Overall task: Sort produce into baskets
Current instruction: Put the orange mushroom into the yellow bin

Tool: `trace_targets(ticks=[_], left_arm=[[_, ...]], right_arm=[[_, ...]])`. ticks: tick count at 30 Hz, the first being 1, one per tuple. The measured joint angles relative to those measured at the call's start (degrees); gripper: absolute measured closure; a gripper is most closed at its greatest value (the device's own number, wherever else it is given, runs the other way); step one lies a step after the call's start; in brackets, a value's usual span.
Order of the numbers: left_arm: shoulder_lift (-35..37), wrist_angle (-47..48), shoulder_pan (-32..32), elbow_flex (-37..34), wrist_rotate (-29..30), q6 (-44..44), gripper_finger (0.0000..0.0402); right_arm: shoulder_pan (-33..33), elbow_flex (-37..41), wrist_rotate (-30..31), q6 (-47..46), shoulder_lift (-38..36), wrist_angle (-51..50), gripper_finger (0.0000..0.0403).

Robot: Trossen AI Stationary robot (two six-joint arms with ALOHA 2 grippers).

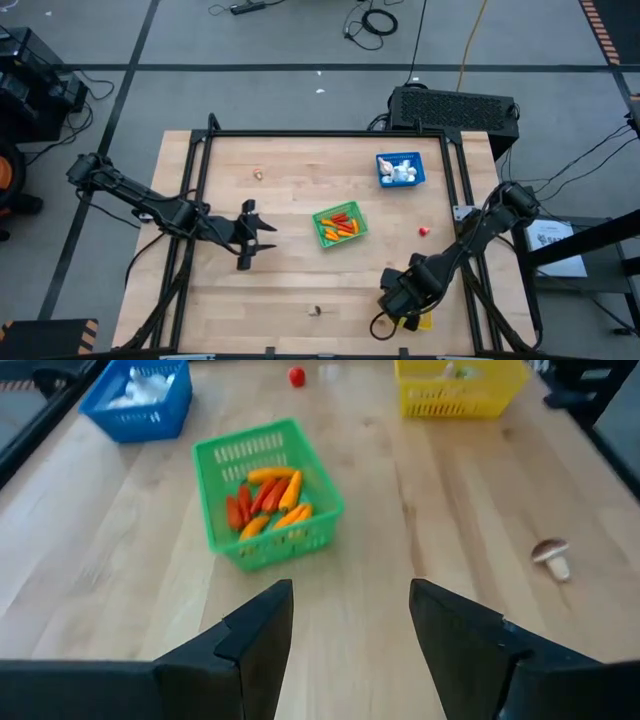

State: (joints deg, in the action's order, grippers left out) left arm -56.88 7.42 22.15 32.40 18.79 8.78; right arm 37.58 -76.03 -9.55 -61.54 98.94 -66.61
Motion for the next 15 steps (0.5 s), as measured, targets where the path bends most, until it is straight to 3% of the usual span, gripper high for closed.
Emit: trace_targets(ticks=[4, 11, 15], left_arm=[[0.0, 4.1, 0.0, 0.0, 2.4, 3.7, 0.0191], [0.0, 18.2, -0.4, 0.0, 17.2, 15.0, 0.0191], [0.0, 26.0, -2.7, 0.0, 18.9, 23.9, 0.0191]], right_arm=[[-0.5, 0.0, -0.8, 1.2, -0.1, 1.3, 0.028], [-3.1, 0.0, -0.9, 4.8, -1.8, 8.9, 0.029], [-5.5, 0.0, -0.6, 5.9, -2.8, 12.7, 0.0299]])
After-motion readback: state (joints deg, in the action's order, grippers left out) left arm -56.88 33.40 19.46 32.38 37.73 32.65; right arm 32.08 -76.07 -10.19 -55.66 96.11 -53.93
